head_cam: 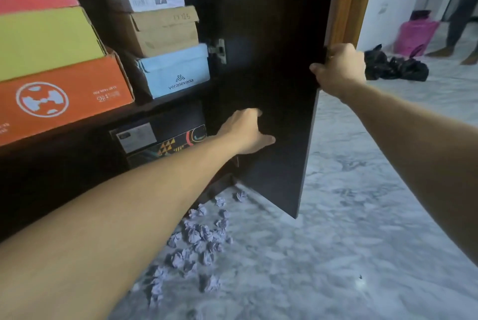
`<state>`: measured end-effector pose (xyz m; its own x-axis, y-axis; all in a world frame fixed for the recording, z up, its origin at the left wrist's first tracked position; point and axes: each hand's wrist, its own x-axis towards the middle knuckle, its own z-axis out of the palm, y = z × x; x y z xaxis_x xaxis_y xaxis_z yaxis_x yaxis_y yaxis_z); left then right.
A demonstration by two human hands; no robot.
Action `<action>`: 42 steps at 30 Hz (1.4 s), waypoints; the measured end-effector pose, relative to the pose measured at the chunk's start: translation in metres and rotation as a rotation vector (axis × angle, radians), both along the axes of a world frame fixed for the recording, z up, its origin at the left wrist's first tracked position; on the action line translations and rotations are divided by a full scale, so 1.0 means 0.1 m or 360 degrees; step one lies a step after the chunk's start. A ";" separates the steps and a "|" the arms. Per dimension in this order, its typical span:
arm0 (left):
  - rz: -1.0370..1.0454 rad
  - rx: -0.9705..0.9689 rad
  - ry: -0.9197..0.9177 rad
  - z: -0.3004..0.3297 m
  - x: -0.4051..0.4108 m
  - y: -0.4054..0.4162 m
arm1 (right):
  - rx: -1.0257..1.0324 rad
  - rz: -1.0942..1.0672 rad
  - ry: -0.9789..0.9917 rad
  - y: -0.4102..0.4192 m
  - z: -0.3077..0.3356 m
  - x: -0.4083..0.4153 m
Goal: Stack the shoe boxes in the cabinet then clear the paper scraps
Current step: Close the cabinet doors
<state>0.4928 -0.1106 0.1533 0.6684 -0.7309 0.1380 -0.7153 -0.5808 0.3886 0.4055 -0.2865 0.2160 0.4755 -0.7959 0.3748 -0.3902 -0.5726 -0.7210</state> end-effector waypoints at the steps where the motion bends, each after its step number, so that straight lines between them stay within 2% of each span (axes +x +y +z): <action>1: -0.0006 -0.0024 0.0015 -0.08 0.00 -0.06 | -0.0022 -0.0018 -0.0032 -0.03 -0.03 0.02; 4: -0.0036 -0.0106 0.0060 -0.30 0.01 -0.19 | -0.0129 -0.0054 0.0006 -0.11 -0.05 0.04; 10: -0.0029 -0.0266 0.0137 -0.58 -0.09 -0.26 | -0.0130 0.0000 -0.0002 -0.02 -0.03 0.02; 15: 0.0032 -0.0374 0.0065 -0.68 -0.10 -0.25 | -0.0168 -0.0027 0.0040 0.14 -0.02 -0.01; 20: 0.0103 -0.0527 0.0013 -0.73 -0.15 -0.19 | -0.0187 0.0200 -0.0046 0.38 -0.07 -0.06; 23: 0.0180 -0.0676 0.0021 -0.69 -0.23 -0.04 | -0.0005 0.0465 -0.0103 0.57 -0.04 -0.08; 27: 0.0250 -0.0751 -0.0004 -0.54 -0.19 0.28 | 0.0464 0.0808 -0.0218 0.90 0.11 -0.05; 29: 0.0297 -0.0792 0.0002 -0.47 -0.12 0.50 | 0.0496 0.0913 -0.0177 1.09 0.16 0.04; 34: 0.0412 -0.0776 -0.0116 -0.40 0.11 1.02 | 0.0248 0.0996 0.0019 1.44 0.18 0.47; 36: 0.0564 -0.0668 -0.0093 -0.39 0.22 1.20 | 0.0048 0.0954 -0.0022 1.57 0.21 0.69; 39: 0.0736 -0.0673 -0.0025 -0.38 0.46 1.42 | -0.0115 0.0969 -0.0121 1.84 0.31 1.04; 40: 0.0766 -0.0693 -0.0065 -0.38 0.53 1.49 | -0.0141 0.0997 -0.0131 1.94 0.35 1.15; 42: 0.0797 -0.0681 -0.0423 -0.39 0.70 1.59 | -0.0225 0.1003 -0.0142 2.06 0.42 1.39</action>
<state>0.5628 0.0481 0.1146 0.8138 -0.1900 0.5493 -0.5045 -0.7000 0.5054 0.5449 -0.0810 0.2579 0.7973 -0.3147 0.5150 0.1095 -0.7637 -0.6362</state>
